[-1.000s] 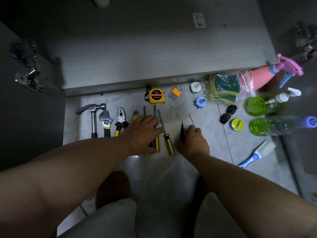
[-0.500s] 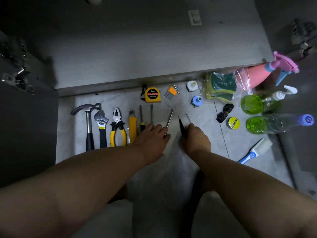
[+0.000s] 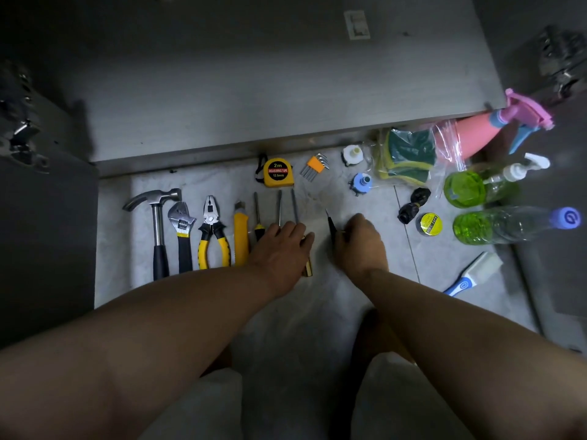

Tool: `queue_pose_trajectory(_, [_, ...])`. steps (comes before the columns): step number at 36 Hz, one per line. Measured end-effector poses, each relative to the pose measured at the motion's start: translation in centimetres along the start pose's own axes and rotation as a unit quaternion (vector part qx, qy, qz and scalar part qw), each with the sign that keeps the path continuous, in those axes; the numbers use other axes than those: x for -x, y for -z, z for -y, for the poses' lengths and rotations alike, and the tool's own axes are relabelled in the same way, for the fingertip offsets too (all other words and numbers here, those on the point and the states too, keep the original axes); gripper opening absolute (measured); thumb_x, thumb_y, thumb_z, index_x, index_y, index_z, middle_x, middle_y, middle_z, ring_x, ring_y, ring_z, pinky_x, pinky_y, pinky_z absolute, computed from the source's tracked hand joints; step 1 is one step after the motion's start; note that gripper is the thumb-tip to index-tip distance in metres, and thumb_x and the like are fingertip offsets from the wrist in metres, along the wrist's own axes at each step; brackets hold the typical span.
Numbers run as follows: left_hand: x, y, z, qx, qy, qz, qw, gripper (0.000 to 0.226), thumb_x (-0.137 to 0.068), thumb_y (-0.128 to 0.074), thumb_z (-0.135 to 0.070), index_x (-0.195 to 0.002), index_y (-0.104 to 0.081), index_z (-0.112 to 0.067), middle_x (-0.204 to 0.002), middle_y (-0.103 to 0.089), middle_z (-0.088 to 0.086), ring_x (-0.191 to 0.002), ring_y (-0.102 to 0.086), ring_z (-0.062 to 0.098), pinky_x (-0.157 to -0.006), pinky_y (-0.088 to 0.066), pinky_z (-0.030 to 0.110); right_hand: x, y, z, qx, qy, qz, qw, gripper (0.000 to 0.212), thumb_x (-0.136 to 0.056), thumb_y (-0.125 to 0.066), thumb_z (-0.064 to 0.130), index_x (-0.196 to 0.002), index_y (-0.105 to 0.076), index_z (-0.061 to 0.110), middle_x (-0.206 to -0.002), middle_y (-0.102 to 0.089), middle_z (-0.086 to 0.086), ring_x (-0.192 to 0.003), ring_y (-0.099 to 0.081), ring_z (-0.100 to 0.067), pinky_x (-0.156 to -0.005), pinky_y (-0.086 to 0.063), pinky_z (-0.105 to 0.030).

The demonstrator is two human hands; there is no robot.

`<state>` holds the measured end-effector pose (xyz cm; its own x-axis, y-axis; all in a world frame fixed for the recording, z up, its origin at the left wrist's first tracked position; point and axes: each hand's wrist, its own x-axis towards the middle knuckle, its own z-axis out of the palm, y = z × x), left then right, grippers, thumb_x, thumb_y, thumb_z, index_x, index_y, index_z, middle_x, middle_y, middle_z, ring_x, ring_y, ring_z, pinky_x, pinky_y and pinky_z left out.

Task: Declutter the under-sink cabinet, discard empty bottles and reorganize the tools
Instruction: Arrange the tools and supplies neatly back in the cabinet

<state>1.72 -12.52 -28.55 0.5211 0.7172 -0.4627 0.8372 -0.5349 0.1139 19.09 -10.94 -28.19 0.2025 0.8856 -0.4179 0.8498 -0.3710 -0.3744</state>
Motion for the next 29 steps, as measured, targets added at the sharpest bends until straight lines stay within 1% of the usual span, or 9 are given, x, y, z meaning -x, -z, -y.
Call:
queue_pose_trajectory(3, [0.3,0.5,0.7,0.02,-0.005,-0.029,0.999,0.088,-0.088,-0.065,-0.043,-0.158,-0.02,-0.016,-0.146,-0.036,0.012,-0.132,-0.037,0.031,-0.105,-0.033,0.042,0.5,-1.0,1.8,0.003,0.048,0.056,0.997,0.01,-0.095,-0.058,0.029,-0.099,-0.053,0.021,-0.099,-0.06,-0.002,-0.083,-0.058,-0.019,-0.072,-0.05,-0.033])
queue_pose_trajectory(8, [1.4,1.0,3.0,0.021,-0.018,-0.048,0.998,0.093,-0.076,-0.072,-0.055,-0.151,-0.03,-0.019,-0.143,-0.038,0.007,-0.131,-0.037,0.027,-0.107,-0.035,0.042,1.2,-2.5,3.0,0.049,-0.003,0.093,0.994,0.018,-0.097,-0.056,0.027,-0.112,-0.056,0.016,-0.115,-0.061,-0.008,-0.099,-0.062,-0.026,-0.085,-0.054,-0.04])
queue_pose_trajectory(10, [1.9,0.7,3.8,0.013,-0.024,-0.036,0.999,0.092,-0.074,-0.073,-0.057,-0.148,-0.035,-0.02,-0.146,-0.036,0.008,-0.134,-0.035,0.028,-0.108,-0.034,0.043,1.5,-2.7,2.9,0.061,-0.004,0.095,0.994,0.017,-0.097,-0.055,0.025,-0.111,-0.057,0.016,-0.116,-0.061,-0.009,-0.101,-0.063,-0.03,-0.086,-0.055,-0.043])
queue_pose_trajectory(12, [2.3,0.2,4.3,0.007,-0.038,-0.015,0.999,0.09,-0.076,-0.072,-0.058,-0.149,-0.036,-0.02,-0.152,-0.03,0.011,-0.139,-0.031,0.03,-0.111,-0.032,0.043,1.8,-2.7,2.5,0.068,0.007,0.092,0.993,0.015,-0.095,-0.056,0.026,-0.107,-0.056,0.017,-0.114,-0.06,-0.008,-0.098,-0.063,-0.03,-0.082,-0.054,-0.041])
queue_pose_trajectory(14, [2.5,-0.1,4.5,0.004,-0.049,-0.003,0.999,0.087,-0.079,-0.07,-0.056,-0.151,-0.036,-0.021,-0.156,-0.026,0.012,-0.142,-0.029,0.03,-0.113,-0.03,0.043,2.0,-2.5,2.1,0.071,0.019,0.08,0.994,0.019,-0.094,-0.058,0.029,-0.109,-0.054,0.017,-0.113,-0.057,-0.007,-0.095,-0.062,-0.03,-0.08,-0.054,-0.041])
queue_pose_trajectory(18, [2.4,-0.1,3.7,0.005,-0.037,-0.01,0.999,0.082,-0.084,-0.069,-0.051,-0.151,-0.036,-0.019,-0.153,-0.031,0.013,-0.139,-0.033,0.031,-0.114,-0.03,0.044,2.2,-1.9,1.0,0.062,0.047,-0.003,0.997,0.033,-0.094,-0.058,0.036,-0.119,-0.048,0.017,-0.115,-0.046,-0.005,-0.095,-0.057,-0.027,-0.07,-0.053,-0.042])
queue_pose_trajectory(21, [2.3,-0.1,2.9,0.009,-0.024,-0.014,1.0,0.078,-0.087,-0.066,-0.051,-0.151,-0.036,-0.018,-0.15,-0.034,0.013,-0.137,-0.034,0.031,-0.114,-0.029,0.043,1.9,-1.6,0.0,0.077,0.005,-0.013,0.997,0.041,-0.089,-0.067,0.031,-0.119,-0.041,0.019,-0.119,-0.04,-0.007,-0.096,-0.057,-0.029,-0.067,-0.05,-0.04])
queue_pose_trajectory(25, [2.2,0.0,2.5,0.014,-0.008,-0.016,1.0,0.079,-0.087,-0.066,-0.051,-0.15,-0.033,-0.017,-0.148,-0.035,0.013,-0.134,-0.037,0.031,-0.113,-0.029,0.044,1.1,-1.6,-0.9,0.091,-0.069,0.029,0.993,0.038,-0.094,-0.06,0.022,-0.123,-0.037,0.018,-0.122,-0.044,-0.012,-0.099,-0.06,-0.035,-0.069,-0.046,-0.04])
queue_pose_trajectory(29, [2.0,0.3,2.2,-0.003,0.0,-0.021,1.0,0.09,-0.084,-0.065,-0.058,-0.154,-0.023,-0.02,-0.144,-0.039,0.011,-0.131,-0.041,0.032,-0.113,-0.027,0.051,0.5,-1.6,-1.2,0.103,-0.07,0.036,0.992,0.035,-0.095,-0.058,0.02,-0.125,-0.042,0.016,-0.121,-0.05,-0.011,-0.101,-0.061,-0.035,-0.071,-0.045,-0.04])
